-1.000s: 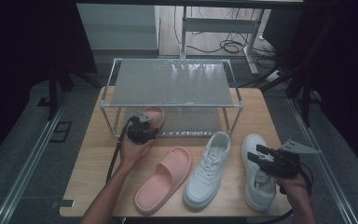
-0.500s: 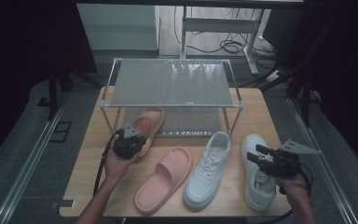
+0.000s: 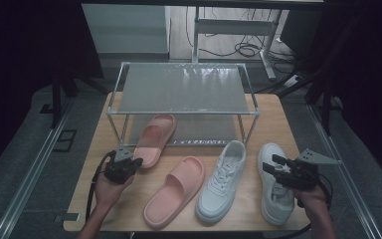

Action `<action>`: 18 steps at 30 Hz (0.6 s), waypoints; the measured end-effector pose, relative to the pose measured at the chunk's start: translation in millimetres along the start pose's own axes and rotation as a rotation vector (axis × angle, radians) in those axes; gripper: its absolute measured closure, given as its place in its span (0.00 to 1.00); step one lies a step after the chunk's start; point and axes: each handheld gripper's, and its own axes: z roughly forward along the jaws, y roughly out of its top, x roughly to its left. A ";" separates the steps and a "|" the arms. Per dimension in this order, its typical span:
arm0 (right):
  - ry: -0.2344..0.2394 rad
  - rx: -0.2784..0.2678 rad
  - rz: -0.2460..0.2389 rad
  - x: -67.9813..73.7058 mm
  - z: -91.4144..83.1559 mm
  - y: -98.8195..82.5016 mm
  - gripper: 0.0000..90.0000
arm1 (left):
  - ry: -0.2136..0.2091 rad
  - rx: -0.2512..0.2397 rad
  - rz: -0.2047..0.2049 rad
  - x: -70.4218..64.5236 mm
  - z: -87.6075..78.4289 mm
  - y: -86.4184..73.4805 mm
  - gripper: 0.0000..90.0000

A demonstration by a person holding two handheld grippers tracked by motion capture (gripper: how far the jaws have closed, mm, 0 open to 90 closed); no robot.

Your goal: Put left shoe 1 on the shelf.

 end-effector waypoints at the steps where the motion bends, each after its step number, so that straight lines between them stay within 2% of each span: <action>1: 0.000 -0.001 0.000 0.1 0.0 0.0 0.49 | -0.002 0.004 0.002 1.3 -0.2 -3.3 1.00; 11: 0.001 0.000 0.000 0.7 0.5 0.0 0.49 | 0.011 0.049 -0.011 8.5 -4.3 -27.2 1.00; 18: 0.001 0.006 0.000 1.0 1.0 -0.1 0.49 | 0.007 0.067 -0.006 8.4 0.0 -31.2 1.00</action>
